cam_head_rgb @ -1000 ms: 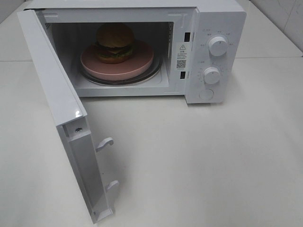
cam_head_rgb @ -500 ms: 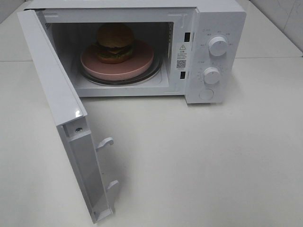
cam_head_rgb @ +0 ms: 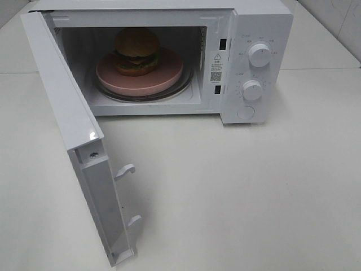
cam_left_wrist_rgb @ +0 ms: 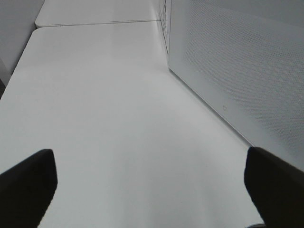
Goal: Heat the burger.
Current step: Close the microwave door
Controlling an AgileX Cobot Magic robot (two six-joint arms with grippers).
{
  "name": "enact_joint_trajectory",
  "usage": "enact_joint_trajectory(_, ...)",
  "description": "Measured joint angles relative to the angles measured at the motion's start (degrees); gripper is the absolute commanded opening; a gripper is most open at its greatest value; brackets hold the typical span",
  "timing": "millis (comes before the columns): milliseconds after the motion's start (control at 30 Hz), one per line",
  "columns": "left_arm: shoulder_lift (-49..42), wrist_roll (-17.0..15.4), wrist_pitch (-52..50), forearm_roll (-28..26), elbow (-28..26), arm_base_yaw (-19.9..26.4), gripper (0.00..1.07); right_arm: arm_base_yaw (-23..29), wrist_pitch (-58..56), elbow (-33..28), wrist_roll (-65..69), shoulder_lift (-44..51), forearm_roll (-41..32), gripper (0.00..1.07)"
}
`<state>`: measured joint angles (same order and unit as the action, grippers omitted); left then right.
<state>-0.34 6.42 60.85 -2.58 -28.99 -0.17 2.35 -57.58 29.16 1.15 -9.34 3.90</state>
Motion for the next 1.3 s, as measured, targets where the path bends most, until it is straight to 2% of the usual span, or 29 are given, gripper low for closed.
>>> enact_joint_trajectory(300, 0.0, 0.0, 0.0, 0.0, 0.0, 0.0, 1.05, 0.0, 0.0, -0.3, 0.0, 8.9, 0.0, 0.76)
enact_joint_trajectory(1300, 0.0, 0.0, 0.0, 0.0, 0.0, 0.0, 1.05, 0.0, 0.1, -0.5, 0.0, 9.6, 0.0, 0.76)
